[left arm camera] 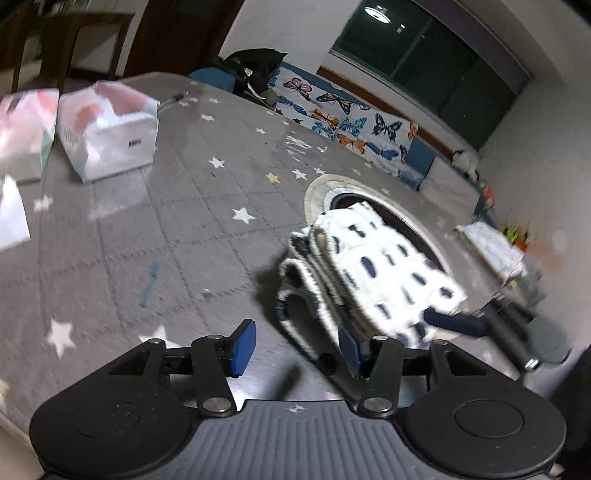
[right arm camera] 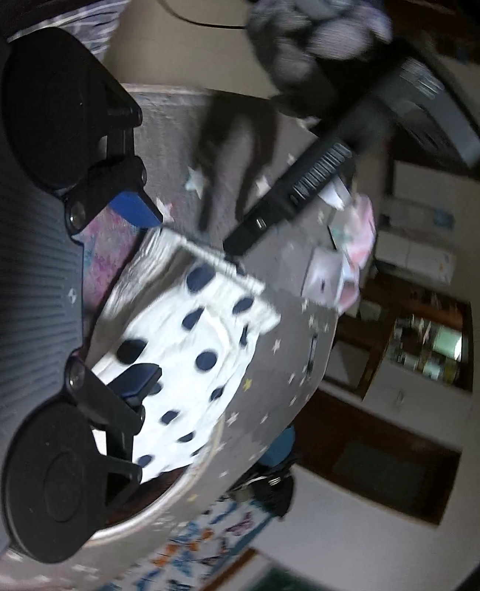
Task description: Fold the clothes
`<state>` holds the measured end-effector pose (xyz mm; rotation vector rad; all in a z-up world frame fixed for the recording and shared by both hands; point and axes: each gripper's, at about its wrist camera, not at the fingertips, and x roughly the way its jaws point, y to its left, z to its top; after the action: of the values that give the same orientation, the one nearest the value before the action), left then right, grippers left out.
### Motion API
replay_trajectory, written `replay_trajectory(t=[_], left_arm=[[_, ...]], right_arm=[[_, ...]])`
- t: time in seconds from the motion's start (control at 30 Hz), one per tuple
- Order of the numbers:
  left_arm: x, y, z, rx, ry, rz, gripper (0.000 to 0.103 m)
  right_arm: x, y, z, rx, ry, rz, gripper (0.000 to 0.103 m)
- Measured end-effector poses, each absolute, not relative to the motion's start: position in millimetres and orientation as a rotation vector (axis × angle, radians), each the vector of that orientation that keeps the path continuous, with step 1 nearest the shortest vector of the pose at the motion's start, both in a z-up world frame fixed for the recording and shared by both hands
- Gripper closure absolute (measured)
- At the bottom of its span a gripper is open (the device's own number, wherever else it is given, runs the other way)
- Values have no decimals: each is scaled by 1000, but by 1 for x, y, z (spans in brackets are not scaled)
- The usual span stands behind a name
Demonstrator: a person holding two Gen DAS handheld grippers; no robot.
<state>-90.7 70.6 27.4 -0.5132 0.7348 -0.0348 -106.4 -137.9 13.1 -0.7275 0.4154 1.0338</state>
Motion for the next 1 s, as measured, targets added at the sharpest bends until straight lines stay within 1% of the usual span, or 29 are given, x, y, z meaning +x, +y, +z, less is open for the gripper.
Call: replay_trajectory(t=[0.03,0.1,0.13,0.2,0.23,0.27,0.3,0.33,0.4,0.5,0.63,0.8,0.93,1.0], left_arm=[[-91,71,28,-543,735,-35,45],[-91,71,26,-605,743,-28,39],[-91,72,24,-634,748,-25,39],[-92,73,21,-693,757,-20,36],[-92,73,19,-726,762,-22,35],[-93,73,16,-762,766,-25,34],[-94,74,14,-798,769,-28,32],[-94,74,13,-820,764,-24,31],[-96,74,10,-865,755,-16,27],[-96,76,7,-961,745,-7,22],[-95,73,1,-1080,742,-20,20],[-90,66,-7,-1218,716,-14,15],[-79,66,-10,-1260,682,0,15],[-73,67,-11,-1282,666,0,17]], right_arm=[[-110,-134,11,-764,398,1040,26],[-116,-128,7,-822,370,1049,36],[-119,-126,5,-847,360,1052,37],[-121,-121,2,-883,340,1054,44],[-122,-121,1,-886,334,1056,46],[-122,-121,1,-882,331,1058,49],[-122,-121,1,-879,328,1061,55],[-122,-121,1,-875,325,1064,57],[-121,-123,3,-846,328,1069,66],[-117,-126,8,-794,334,1063,75],[-111,-130,16,-729,344,1052,81],[-104,-134,27,-664,352,1032,84],[-103,-138,30,-642,357,1029,85],[-103,-141,30,-635,359,1030,86]])
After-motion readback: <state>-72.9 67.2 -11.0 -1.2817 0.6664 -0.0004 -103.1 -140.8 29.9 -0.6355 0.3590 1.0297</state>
